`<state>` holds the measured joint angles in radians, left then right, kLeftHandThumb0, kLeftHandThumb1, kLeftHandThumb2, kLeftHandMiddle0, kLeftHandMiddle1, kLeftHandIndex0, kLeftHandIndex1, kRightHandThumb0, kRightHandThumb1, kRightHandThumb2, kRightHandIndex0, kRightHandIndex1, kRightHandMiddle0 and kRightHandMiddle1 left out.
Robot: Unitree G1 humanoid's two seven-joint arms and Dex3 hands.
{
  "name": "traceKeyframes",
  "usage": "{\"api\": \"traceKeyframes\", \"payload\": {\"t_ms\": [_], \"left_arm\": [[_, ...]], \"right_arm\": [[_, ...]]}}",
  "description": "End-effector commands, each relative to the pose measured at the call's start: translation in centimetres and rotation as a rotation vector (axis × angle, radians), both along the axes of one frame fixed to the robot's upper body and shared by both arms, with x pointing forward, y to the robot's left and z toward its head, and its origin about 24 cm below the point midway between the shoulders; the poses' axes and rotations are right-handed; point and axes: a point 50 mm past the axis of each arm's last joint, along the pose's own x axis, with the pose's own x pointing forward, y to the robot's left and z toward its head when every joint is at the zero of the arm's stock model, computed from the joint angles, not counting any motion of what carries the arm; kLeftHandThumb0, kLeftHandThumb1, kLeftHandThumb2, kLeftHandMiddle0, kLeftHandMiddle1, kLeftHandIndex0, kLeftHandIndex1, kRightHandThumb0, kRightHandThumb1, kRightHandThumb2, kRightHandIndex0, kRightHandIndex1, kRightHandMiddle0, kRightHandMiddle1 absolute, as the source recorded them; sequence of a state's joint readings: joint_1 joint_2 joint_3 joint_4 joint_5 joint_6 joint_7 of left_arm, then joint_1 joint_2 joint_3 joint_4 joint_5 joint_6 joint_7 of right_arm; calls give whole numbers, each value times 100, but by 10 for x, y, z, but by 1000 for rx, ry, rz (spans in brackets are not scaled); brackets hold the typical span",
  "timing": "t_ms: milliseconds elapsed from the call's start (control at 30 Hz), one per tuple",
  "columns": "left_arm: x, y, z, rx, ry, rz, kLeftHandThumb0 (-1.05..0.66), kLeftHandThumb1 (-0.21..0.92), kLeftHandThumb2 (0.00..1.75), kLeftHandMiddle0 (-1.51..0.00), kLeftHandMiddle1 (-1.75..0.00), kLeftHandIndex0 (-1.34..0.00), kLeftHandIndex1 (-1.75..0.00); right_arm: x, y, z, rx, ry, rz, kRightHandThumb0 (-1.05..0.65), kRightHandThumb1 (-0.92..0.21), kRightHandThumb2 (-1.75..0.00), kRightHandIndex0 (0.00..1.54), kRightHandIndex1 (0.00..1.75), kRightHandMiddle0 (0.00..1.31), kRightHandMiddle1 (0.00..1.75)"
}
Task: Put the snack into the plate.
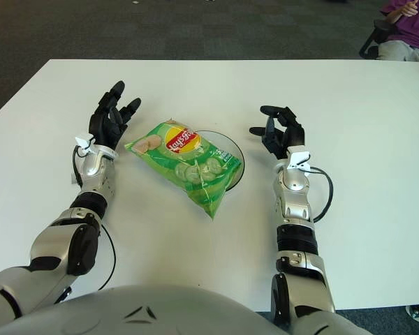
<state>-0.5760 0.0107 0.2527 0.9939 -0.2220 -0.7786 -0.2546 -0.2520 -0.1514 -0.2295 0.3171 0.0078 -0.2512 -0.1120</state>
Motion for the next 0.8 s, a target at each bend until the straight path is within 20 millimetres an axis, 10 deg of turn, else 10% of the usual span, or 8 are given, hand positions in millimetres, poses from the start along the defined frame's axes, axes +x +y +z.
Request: {"api": "traceKeyframes", "payload": {"t_ms": [0,767], "left_arm": [[-7,1,-14,2,53,2,-50,92,68,-80,-4,-48,-20],[-10,-1,-16,223,73,50,-48,92,66,-77,-2,-43,-25]], "right_arm": [[-1,-4,0,3,-10,-21,-50,-92,-74,105,43,52,77],[2,-3,-5,-2,12,-37,-51,-92,-72,107,41,53,76]]}}
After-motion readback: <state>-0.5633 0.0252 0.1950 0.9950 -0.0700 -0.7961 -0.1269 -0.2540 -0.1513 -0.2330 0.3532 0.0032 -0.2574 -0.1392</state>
